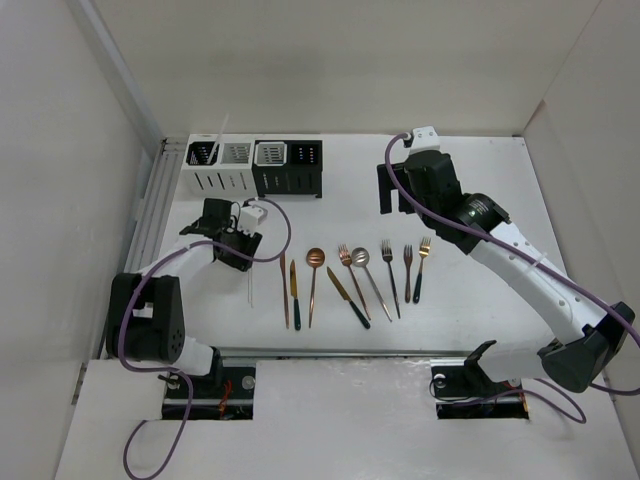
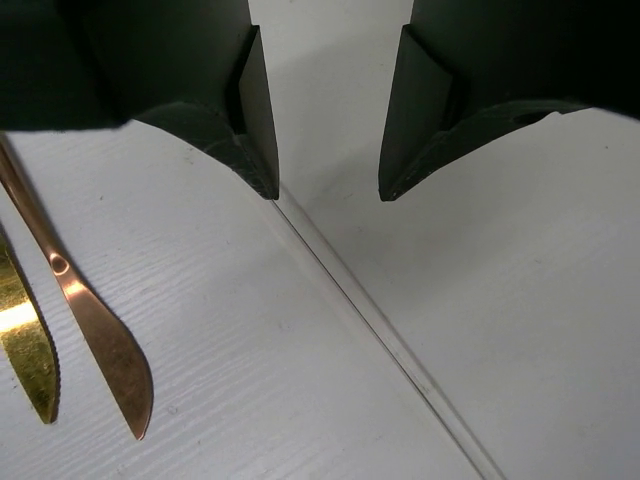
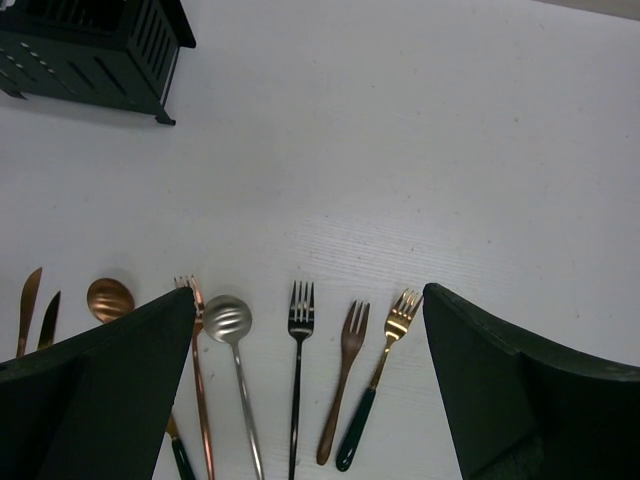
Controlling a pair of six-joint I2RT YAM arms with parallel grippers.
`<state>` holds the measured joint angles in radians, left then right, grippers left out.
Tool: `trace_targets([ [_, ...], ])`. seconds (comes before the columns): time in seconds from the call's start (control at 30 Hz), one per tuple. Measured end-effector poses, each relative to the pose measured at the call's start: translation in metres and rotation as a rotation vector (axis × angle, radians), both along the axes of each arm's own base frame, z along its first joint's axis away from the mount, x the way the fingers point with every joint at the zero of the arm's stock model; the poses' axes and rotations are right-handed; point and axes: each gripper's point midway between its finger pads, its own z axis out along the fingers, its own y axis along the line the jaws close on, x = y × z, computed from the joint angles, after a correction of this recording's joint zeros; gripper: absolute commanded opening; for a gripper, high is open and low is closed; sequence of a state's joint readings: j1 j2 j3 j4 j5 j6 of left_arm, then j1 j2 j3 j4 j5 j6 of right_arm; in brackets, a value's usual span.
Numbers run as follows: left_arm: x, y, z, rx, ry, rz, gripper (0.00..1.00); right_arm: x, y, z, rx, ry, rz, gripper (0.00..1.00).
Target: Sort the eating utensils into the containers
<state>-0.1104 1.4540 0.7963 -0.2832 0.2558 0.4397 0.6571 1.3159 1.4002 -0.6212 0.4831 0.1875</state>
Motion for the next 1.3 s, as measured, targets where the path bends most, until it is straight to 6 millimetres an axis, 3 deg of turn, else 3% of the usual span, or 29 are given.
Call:
trace_targets([
  [0.33, 0.001, 0.0, 0.001, 0.017, -0.005, 0.001, 0.43, 0.0, -0.001, 0.0, -0.003, -0.002, -0.007, 1.0],
  [0.57, -0.004, -0.003, -0.009, 0.033, 0.023, -0.013, 0.43, 0.0, -0.003, 0.001, -0.007, -0.004, -0.013, 1.0],
  [1.0, 0.003, 0.006, -0.018, 0.088, -0.002, 0.026, 0.28, 0.0, -0.007, 0.0, -0.019, -0.004, -0.029, 1.0],
  [1.23, 0.009, 0.011, -0.018, 0.116, -0.01, 0.041, 0.35, 0.0, -0.009, -0.001, -0.031, -0.002, -0.034, 1.0],
  [1.27, 0.011, 0.011, -0.018, 0.116, -0.006, 0.043, 0.33, 0.0, -0.009, -0.001, -0.032, -0.002, -0.033, 1.0],
  [1.3, 0.012, 0.01, -0.018, 0.115, 0.001, 0.044, 0.23, 0.0, -0.009, -0.001, -0.033, -0.001, -0.033, 1.0],
])
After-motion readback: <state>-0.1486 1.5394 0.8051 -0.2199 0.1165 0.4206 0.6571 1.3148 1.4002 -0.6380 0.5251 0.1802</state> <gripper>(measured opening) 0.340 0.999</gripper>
